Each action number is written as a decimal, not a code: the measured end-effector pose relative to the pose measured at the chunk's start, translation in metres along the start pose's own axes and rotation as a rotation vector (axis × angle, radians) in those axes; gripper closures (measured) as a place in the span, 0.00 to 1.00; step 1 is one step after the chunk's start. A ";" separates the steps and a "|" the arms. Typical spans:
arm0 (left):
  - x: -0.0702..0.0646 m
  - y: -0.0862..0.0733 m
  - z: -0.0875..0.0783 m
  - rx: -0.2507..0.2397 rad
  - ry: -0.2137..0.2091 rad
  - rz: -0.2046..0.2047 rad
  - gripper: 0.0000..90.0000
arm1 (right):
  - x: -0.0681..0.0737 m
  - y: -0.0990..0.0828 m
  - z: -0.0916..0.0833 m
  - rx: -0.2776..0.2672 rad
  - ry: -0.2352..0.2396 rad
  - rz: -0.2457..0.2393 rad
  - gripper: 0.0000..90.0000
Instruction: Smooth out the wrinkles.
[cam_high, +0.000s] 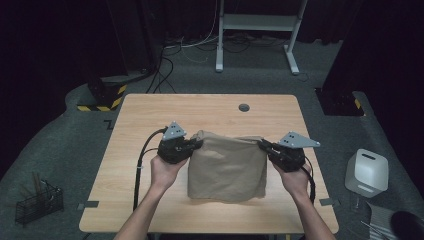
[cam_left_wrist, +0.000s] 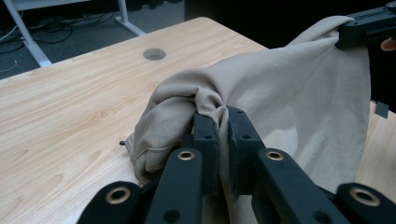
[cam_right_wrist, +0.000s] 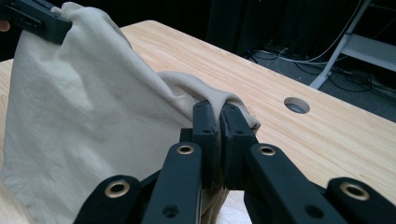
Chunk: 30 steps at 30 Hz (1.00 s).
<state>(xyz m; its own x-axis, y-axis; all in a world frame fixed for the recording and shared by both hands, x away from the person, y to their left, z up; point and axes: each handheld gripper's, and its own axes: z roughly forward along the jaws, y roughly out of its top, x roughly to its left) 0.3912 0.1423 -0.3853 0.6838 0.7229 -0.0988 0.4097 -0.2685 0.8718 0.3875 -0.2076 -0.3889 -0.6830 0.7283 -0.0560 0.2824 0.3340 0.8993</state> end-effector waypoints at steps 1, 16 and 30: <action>0.000 0.000 0.000 -0.001 0.000 -0.001 0.93 | -0.001 0.000 0.000 0.000 0.001 0.002 0.96; 0.007 0.009 0.013 -0.002 0.002 -0.008 0.93 | -0.014 0.005 0.005 -0.001 -0.008 0.040 0.96; 0.013 0.016 0.026 0.011 0.031 0.007 0.93 | -0.023 0.006 0.015 0.011 -0.026 0.067 0.96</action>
<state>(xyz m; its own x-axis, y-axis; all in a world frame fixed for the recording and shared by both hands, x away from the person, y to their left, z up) 0.4226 0.1309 -0.3856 0.6674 0.7406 -0.0777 0.4117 -0.2799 0.8673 0.4147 -0.2130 -0.3884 -0.6449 0.7642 -0.0076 0.3341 0.2909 0.8965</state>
